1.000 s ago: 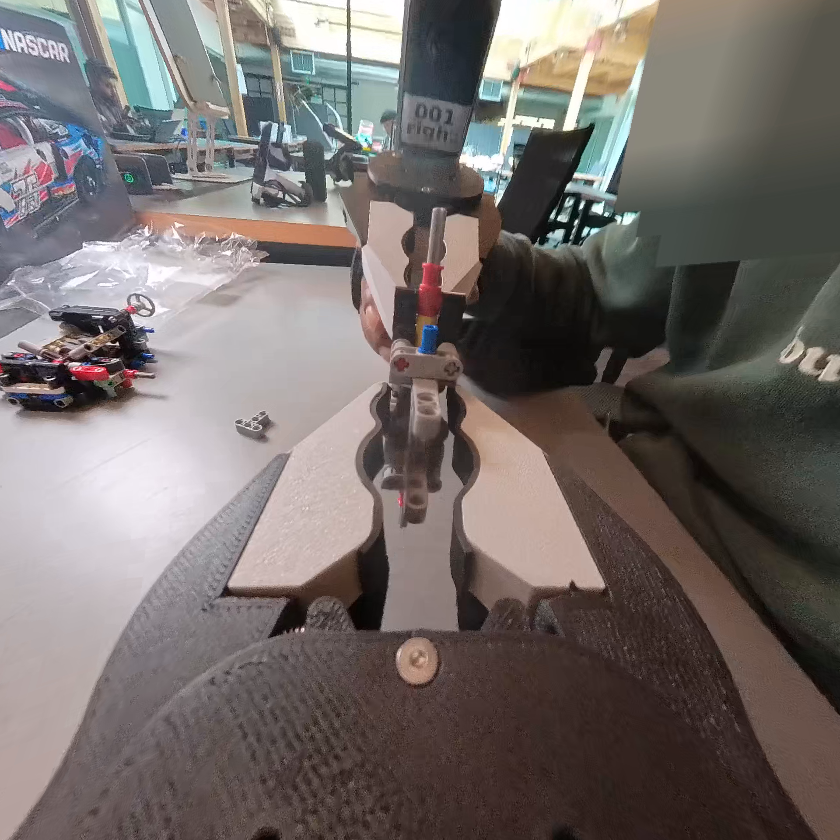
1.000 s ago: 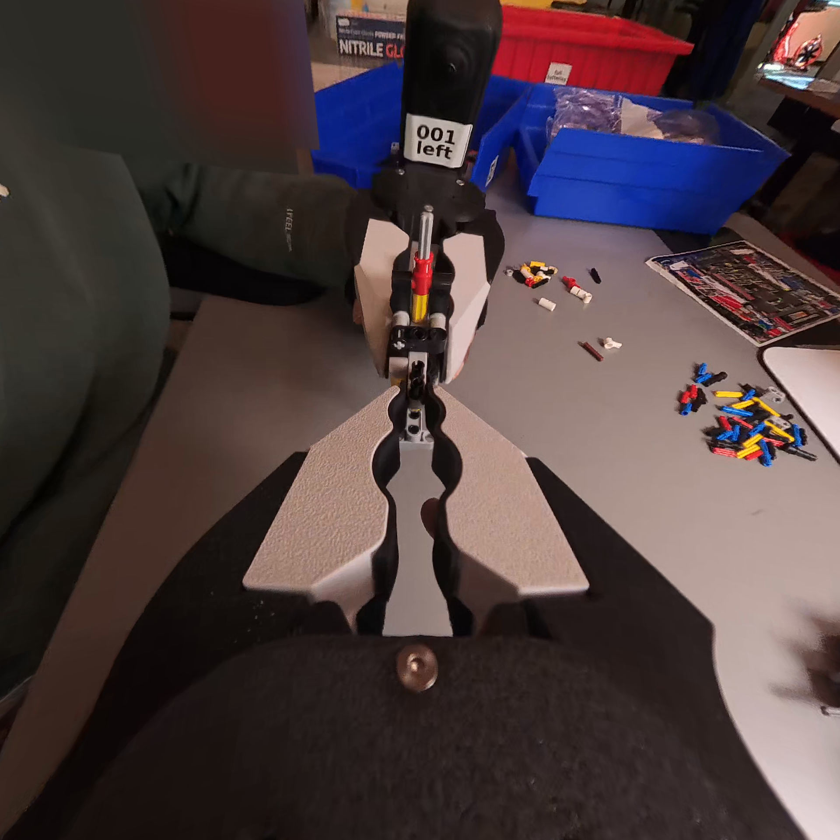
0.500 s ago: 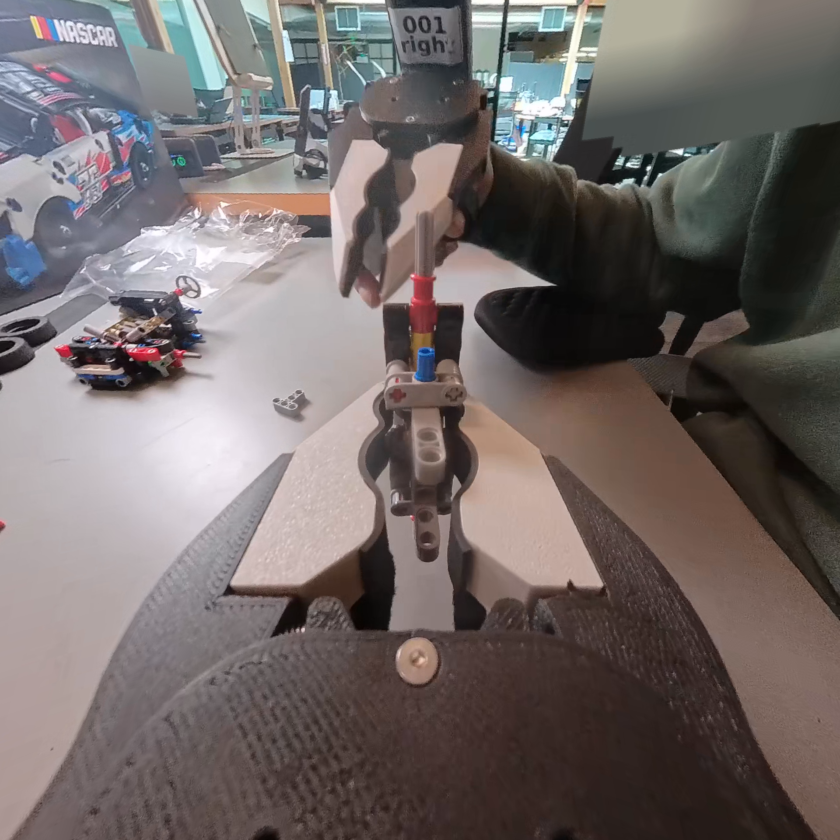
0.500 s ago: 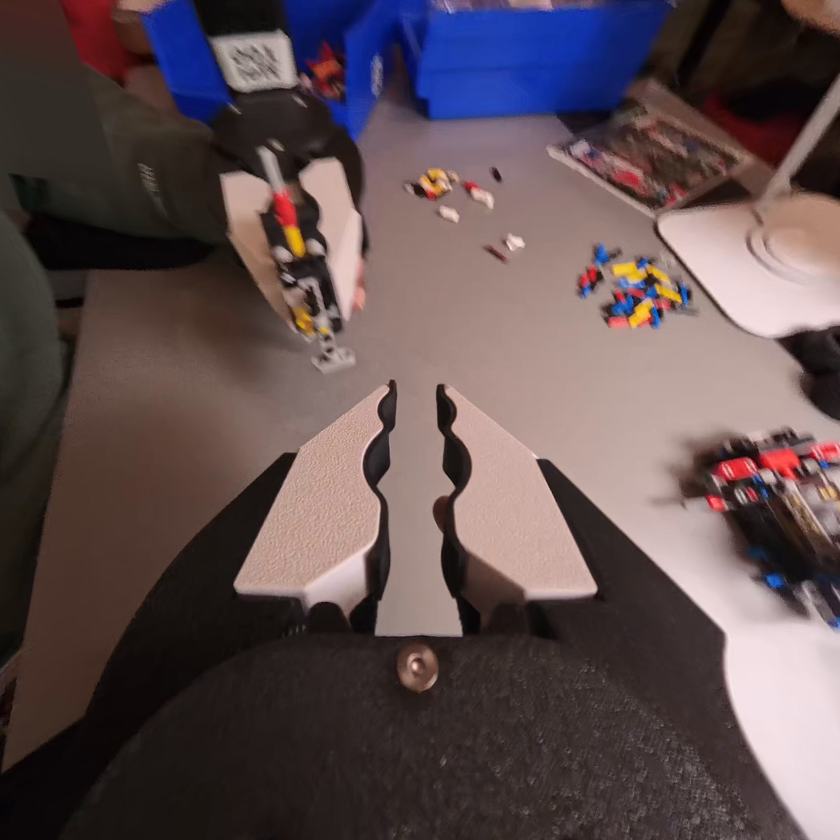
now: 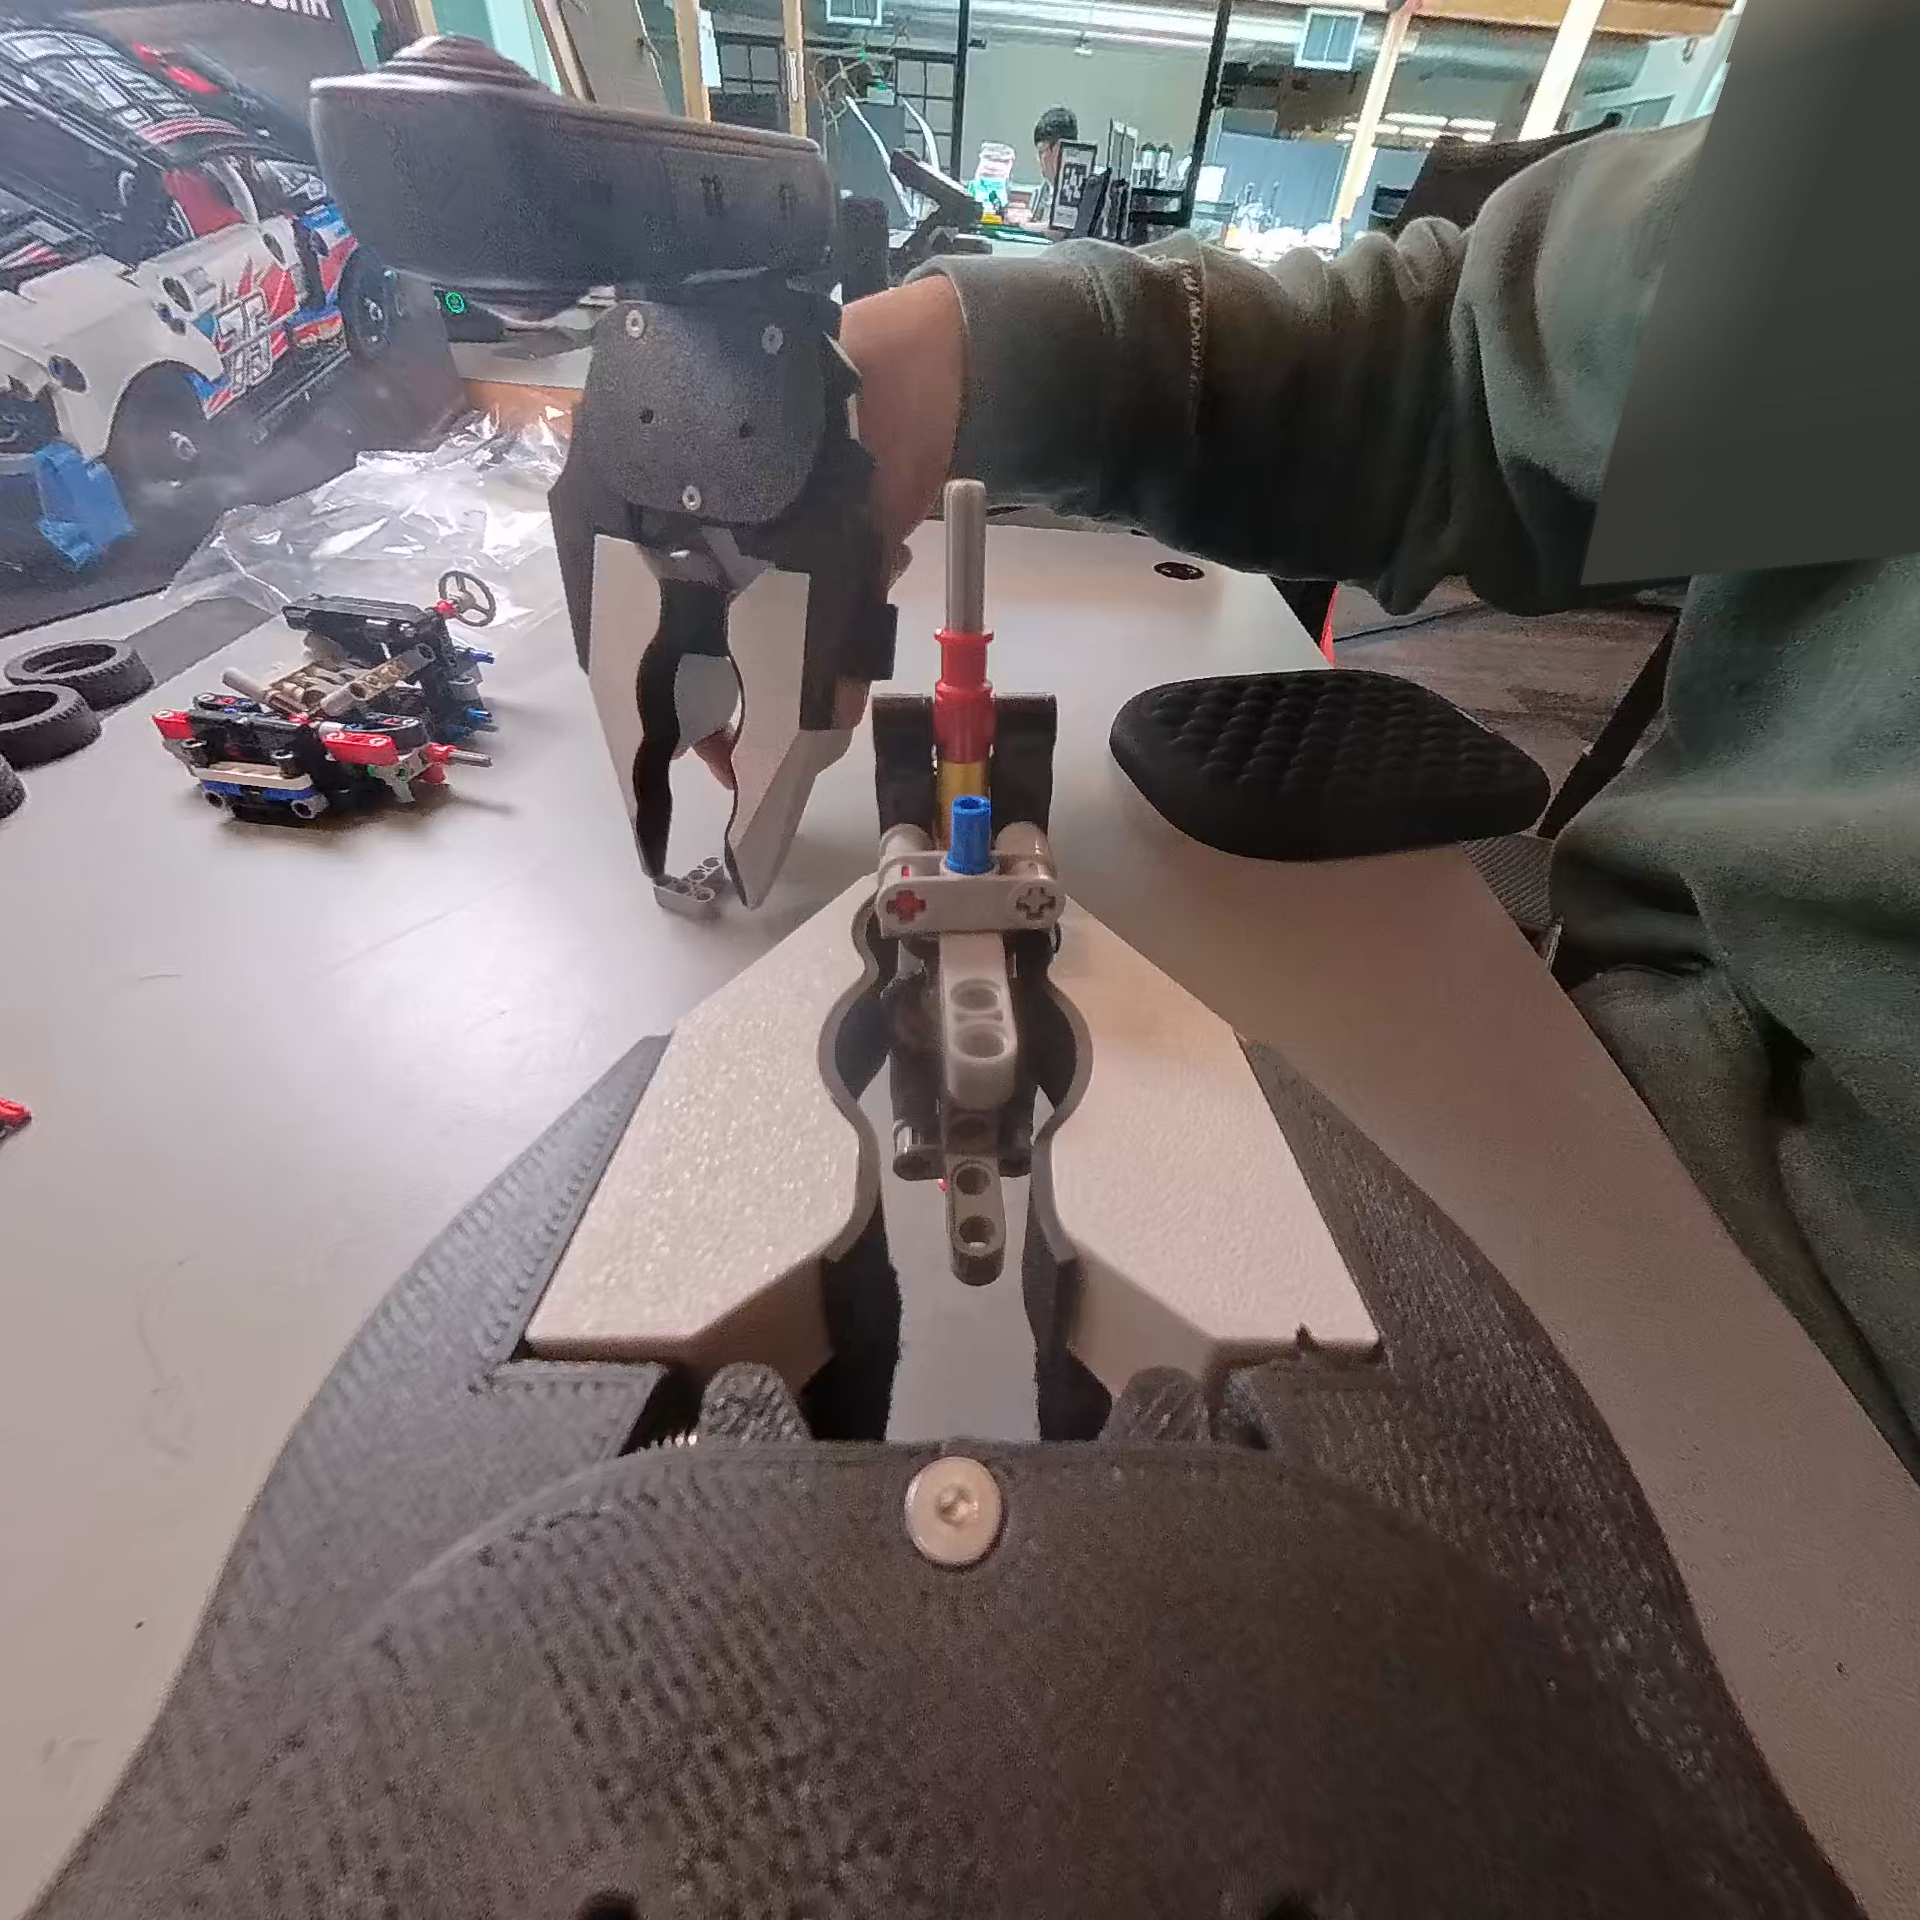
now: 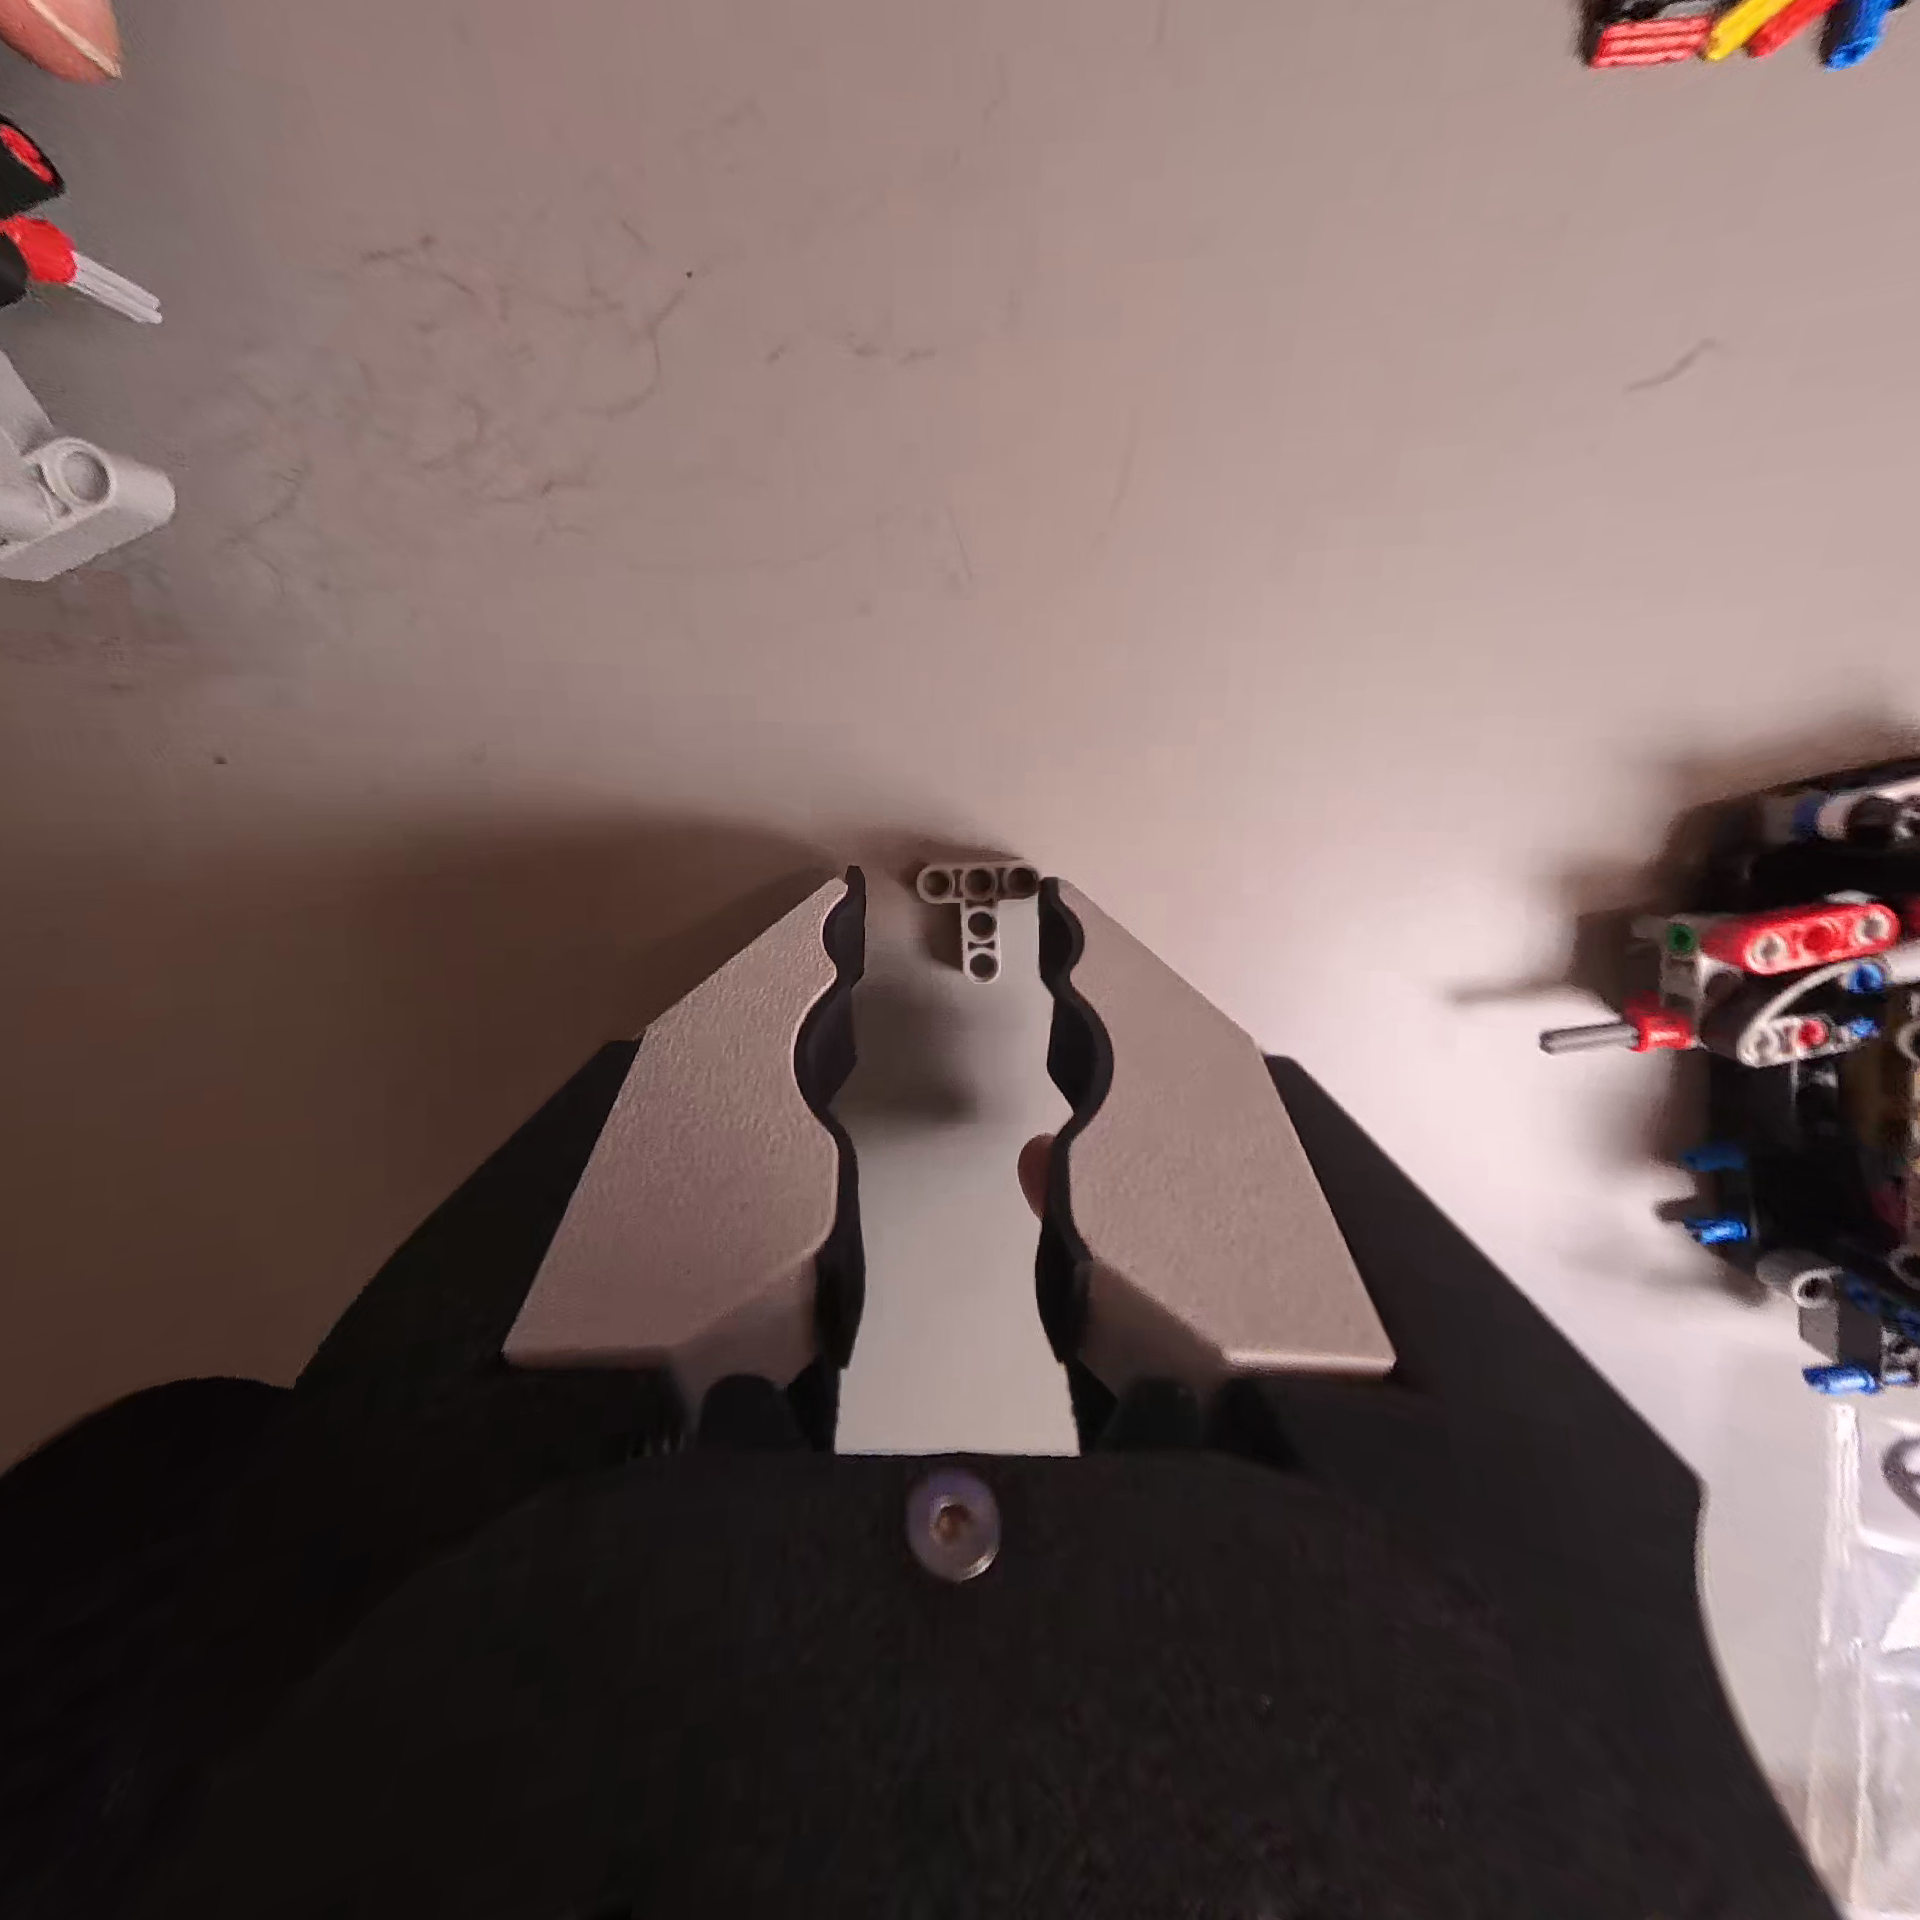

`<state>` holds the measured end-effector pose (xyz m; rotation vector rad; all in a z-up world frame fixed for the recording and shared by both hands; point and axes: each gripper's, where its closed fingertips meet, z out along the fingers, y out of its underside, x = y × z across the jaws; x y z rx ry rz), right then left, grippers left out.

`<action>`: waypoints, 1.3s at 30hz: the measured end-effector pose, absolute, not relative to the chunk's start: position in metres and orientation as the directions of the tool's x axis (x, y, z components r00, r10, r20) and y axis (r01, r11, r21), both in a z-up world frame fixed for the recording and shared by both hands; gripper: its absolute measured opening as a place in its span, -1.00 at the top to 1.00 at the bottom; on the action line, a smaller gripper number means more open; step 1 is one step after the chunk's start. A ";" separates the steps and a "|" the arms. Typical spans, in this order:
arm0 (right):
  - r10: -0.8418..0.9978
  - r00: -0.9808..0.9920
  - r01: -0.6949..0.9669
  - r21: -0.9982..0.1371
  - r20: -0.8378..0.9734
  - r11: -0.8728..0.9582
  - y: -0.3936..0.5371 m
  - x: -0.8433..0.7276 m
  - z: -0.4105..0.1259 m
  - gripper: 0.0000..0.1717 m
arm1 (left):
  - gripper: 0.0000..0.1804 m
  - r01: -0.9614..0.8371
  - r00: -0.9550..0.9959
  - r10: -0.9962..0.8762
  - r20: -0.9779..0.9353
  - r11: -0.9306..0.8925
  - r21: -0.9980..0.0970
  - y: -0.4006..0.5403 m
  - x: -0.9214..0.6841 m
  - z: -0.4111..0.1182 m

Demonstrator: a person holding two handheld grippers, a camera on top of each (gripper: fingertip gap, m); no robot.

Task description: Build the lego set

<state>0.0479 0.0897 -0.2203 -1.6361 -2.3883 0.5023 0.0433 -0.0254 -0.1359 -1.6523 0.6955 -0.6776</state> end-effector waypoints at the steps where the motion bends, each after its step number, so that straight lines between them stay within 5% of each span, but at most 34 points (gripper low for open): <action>1: 0.921 -0.387 0.861 -0.371 -0.031 0.349 0.087 0.047 -0.222 0.64 | 0.78 -0.087 0.656 -0.752 0.068 -0.164 -0.983 -0.025 0.043 -0.136; 11: 0.767 -0.638 0.739 -0.335 -0.071 0.584 0.028 0.087 -0.218 0.79 | 0.78 -0.080 0.662 -0.743 0.097 -0.198 -0.977 -0.023 0.041 -0.138; 14: 0.862 -0.507 0.822 -0.299 0.003 0.485 0.055 0.091 -0.217 0.79 | 0.78 -0.077 0.671 -0.734 0.105 -0.209 -0.975 -0.022 0.039 -0.140; 18: 0.963 -0.264 0.892 -0.394 -0.059 0.220 0.060 0.074 -0.212 0.64 | 0.78 -0.073 0.686 -0.718 0.119 -0.230 -0.970 -0.018 0.036 -0.143; 22: 0.965 -0.253 0.900 -0.382 -0.069 0.209 0.055 0.063 -0.222 0.48 | 0.78 -0.076 0.693 -0.711 0.118 -0.235 -0.969 -0.018 0.034 -0.145; 26: 0.943 -0.329 0.875 -0.393 -0.050 0.284 0.050 0.045 -0.222 0.55 | 0.78 -0.082 0.694 -0.711 0.115 -0.236 -0.968 -0.018 0.033 -0.146; 32: 0.864 -0.502 0.782 -0.409 0.034 0.470 0.038 0.041 -0.222 0.93 | 0.78 -0.092 0.693 -0.712 0.115 -0.245 -0.965 -0.018 0.033 -0.147; 39: 0.839 -0.539 0.734 -0.447 0.072 0.511 0.035 0.058 -0.208 0.61 | 0.78 -0.089 0.687 -0.716 0.122 -0.249 -0.964 -0.018 0.033 -0.147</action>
